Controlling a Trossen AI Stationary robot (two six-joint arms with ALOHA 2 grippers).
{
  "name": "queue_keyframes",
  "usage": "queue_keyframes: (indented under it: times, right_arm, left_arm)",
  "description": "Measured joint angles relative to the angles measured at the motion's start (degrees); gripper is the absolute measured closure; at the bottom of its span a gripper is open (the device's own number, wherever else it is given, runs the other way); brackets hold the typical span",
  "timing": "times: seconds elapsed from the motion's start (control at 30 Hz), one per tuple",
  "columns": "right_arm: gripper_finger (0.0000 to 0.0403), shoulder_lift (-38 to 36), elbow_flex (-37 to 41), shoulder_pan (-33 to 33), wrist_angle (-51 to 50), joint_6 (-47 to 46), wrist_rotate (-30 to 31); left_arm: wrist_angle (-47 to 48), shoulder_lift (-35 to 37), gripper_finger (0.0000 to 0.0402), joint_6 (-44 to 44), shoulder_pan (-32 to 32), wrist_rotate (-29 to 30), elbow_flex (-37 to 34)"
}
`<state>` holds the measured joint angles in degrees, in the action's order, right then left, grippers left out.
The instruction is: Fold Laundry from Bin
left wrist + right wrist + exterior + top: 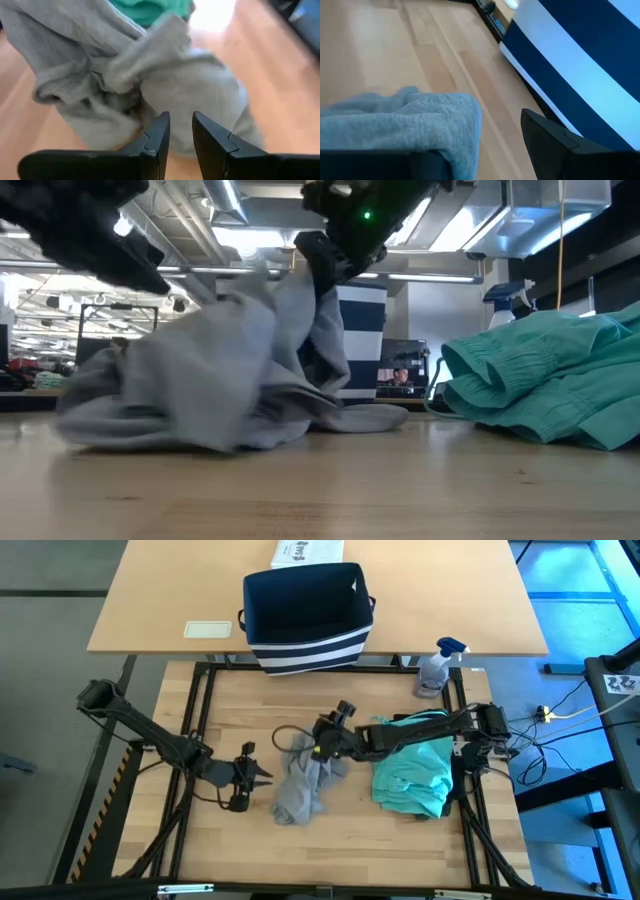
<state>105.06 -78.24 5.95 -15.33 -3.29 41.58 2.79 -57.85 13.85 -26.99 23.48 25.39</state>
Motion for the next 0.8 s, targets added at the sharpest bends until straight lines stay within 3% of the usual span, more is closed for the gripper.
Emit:
queue_keyframes:
  times: [0.13, 0.47, 0.7, 0.8]
  right_arm:
    - [0.0221, 0.00, 0.00, -3.12, -0.04, 0.09, -2.11]
    - [0.0221, -0.30, 0.00, -10.95, -0.91, 3.89, -8.19]
    - [0.0221, -0.66, -6.83, -10.81, -5.01, 11.16, -4.05]
    - [0.0221, -0.66, -10.94, -10.15, -11.10, 11.50, -3.25]
  left_arm:
    - [-0.23, -3.48, 0.0323, 0.15, -0.42, 5.62, 0.00]
    - [-7.54, -10.06, 0.0324, 0.65, 0.03, 5.58, 0.00]
    - [-11.14, -12.76, 0.0324, 0.62, 0.07, 5.28, 0.00]
    - [-13.33, -14.11, 0.0324, 0.66, 0.07, 2.20, 0.00]
